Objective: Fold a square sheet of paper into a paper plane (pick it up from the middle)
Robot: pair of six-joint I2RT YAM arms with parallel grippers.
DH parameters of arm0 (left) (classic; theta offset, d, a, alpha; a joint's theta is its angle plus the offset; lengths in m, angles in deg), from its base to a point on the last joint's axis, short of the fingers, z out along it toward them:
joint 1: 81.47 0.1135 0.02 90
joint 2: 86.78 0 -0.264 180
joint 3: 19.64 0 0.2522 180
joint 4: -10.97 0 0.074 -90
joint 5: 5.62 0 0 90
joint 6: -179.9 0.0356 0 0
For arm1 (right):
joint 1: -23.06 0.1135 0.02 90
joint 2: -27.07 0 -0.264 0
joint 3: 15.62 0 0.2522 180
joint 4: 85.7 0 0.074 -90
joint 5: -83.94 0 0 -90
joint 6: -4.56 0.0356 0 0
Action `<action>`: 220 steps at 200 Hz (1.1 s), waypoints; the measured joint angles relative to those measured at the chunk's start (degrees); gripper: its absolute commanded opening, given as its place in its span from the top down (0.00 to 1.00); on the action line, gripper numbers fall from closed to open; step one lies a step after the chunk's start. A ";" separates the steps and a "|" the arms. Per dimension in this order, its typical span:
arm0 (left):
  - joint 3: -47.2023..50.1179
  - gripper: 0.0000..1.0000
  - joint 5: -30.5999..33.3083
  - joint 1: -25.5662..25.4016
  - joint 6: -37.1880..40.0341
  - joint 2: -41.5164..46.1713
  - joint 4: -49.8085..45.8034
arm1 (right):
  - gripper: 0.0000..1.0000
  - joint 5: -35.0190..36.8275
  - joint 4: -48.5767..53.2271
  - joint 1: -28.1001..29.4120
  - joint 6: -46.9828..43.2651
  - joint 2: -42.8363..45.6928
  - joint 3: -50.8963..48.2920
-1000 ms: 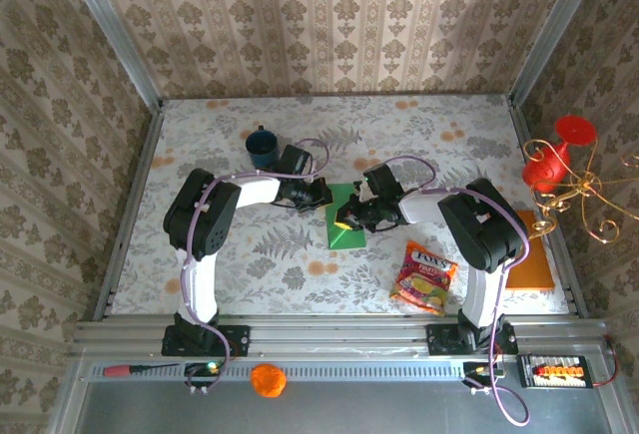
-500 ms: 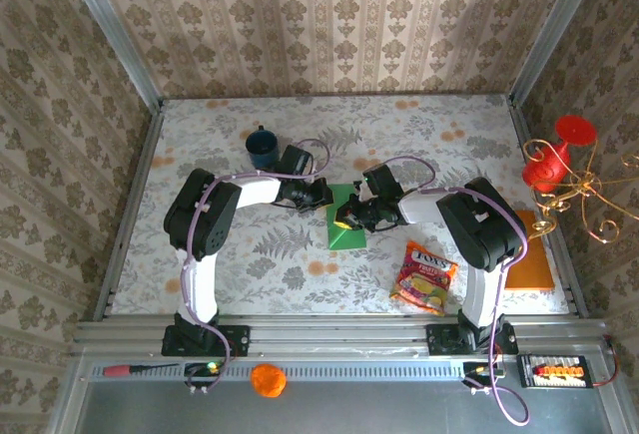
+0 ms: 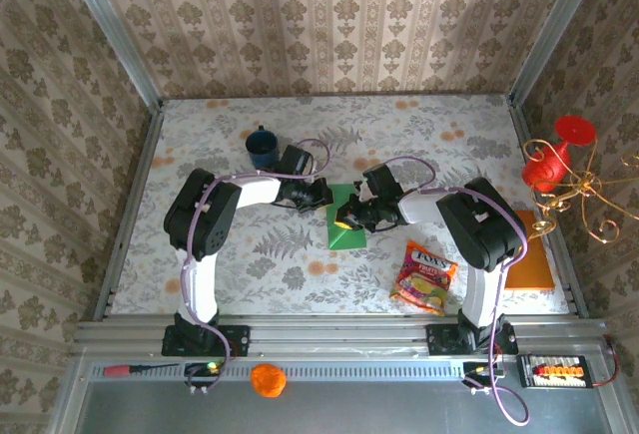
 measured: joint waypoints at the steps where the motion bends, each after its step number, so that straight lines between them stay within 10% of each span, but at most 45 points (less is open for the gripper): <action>1: 0.00 0.92 0.02 0.00 0.00 0.00 0.00 | 0.99 0.00 0.00 0.00 0.00 0.00 0.00; 220: 0.00 0.92 0.00 0.00 0.00 0.00 0.02 | 0.98 0.81 0.04 0.00 0.00 -0.74 0.00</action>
